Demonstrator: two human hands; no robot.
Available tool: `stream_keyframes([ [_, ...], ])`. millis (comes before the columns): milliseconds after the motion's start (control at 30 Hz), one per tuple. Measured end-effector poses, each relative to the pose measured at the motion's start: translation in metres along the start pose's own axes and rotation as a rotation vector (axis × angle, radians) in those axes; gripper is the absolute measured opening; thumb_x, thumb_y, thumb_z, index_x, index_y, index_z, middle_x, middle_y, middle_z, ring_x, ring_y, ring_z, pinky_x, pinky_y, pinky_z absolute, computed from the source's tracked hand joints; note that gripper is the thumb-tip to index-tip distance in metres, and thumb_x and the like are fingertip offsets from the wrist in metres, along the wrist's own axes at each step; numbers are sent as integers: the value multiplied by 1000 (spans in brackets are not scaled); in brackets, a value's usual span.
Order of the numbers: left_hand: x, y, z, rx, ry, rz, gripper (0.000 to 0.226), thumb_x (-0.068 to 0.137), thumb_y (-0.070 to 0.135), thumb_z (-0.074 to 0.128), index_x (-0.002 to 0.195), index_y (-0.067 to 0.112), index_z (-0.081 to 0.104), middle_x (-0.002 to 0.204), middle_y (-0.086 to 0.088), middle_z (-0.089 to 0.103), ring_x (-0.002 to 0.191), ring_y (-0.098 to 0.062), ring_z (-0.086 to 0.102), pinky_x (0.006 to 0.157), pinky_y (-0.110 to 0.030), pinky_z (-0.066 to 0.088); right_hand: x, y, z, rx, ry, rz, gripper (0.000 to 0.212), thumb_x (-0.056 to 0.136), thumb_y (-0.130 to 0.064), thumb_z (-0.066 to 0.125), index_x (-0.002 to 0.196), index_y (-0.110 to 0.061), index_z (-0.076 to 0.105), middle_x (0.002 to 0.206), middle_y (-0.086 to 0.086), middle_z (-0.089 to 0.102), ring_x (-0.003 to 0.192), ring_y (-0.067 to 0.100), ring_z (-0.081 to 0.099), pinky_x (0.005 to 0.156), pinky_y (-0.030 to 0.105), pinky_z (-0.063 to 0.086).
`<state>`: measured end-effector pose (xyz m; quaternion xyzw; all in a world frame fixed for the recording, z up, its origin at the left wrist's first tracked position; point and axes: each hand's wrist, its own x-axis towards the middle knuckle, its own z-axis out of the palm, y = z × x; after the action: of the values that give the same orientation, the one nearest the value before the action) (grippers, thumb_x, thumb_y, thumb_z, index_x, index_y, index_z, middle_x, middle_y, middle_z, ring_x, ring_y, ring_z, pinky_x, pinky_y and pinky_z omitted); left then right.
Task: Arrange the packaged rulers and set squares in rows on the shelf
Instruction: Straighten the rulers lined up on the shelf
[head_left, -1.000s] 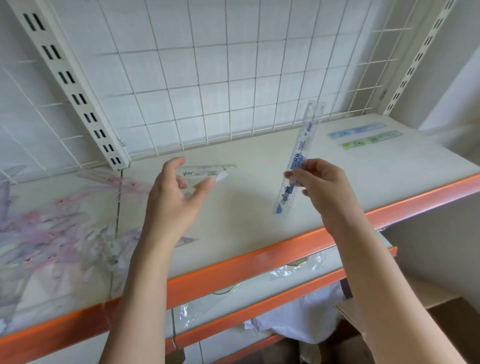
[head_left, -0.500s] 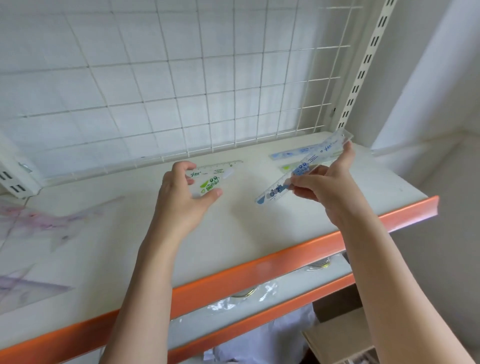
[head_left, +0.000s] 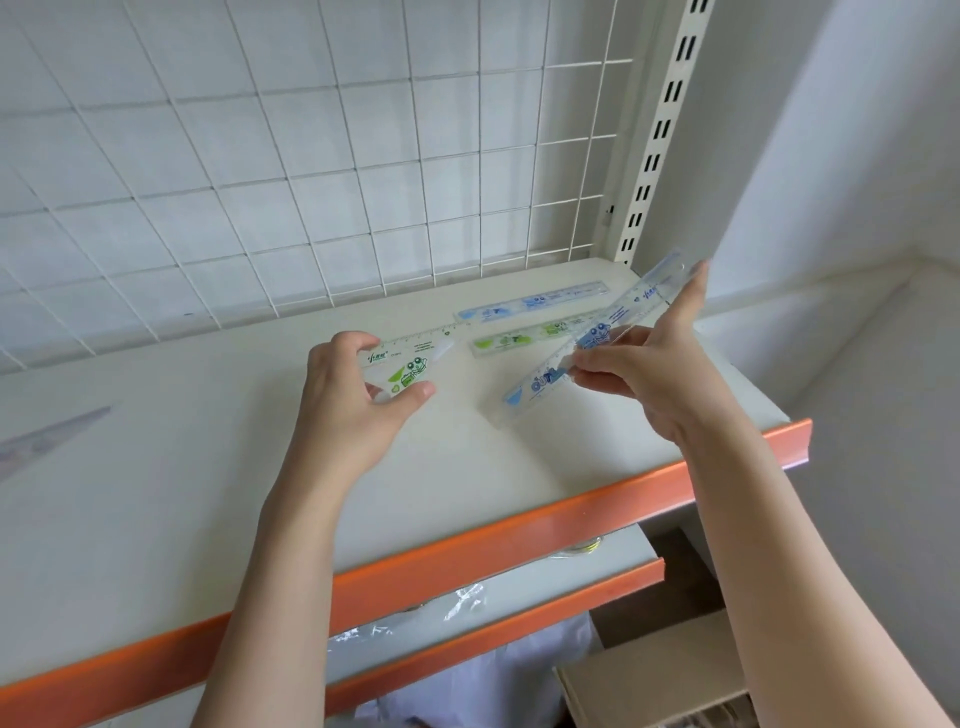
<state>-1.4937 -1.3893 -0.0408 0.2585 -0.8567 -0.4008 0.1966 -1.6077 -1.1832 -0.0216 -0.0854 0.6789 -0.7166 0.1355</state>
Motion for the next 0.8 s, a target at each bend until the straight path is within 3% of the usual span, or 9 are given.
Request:
stream_keyframes([
  [200,12,11,15,6,20,-10,61,77,31,74,127,20,42,118,7,35,83,-10,50,78,-20,34,21,-1,-13,4,21,-24,132,72,20,67,139,-37,-32,78,10,53,72,25,61,68,33,60],
  [400,21,15,24,3,45,-13,60,76,31,75,126,21,43,119,8,35,77,2,48,77,-20,34,49,-1,-19,37,27,-8,121,76,18,62,144,-36,-22,79,9,52,72,23,61,69,34,60],
  [533,27,15,25,6,72,-18,59,76,31,75,125,22,44,118,8,36,78,4,48,78,-21,35,70,-2,-17,79,105,3,92,83,11,59,146,-28,4,75,9,58,61,18,62,66,30,59],
  [633,30,14,26,12,89,-20,58,75,31,76,124,23,44,117,9,37,79,5,48,78,-22,35,87,-3,-15,144,150,20,61,85,8,57,131,-19,26,81,11,58,61,18,64,67,29,59],
  [800,33,12,26,27,118,-41,59,75,32,76,125,23,46,116,11,36,85,-7,52,77,-21,36,112,-11,-10,250,249,32,38,86,8,55,111,-14,36,86,14,59,64,21,64,64,29,59],
])
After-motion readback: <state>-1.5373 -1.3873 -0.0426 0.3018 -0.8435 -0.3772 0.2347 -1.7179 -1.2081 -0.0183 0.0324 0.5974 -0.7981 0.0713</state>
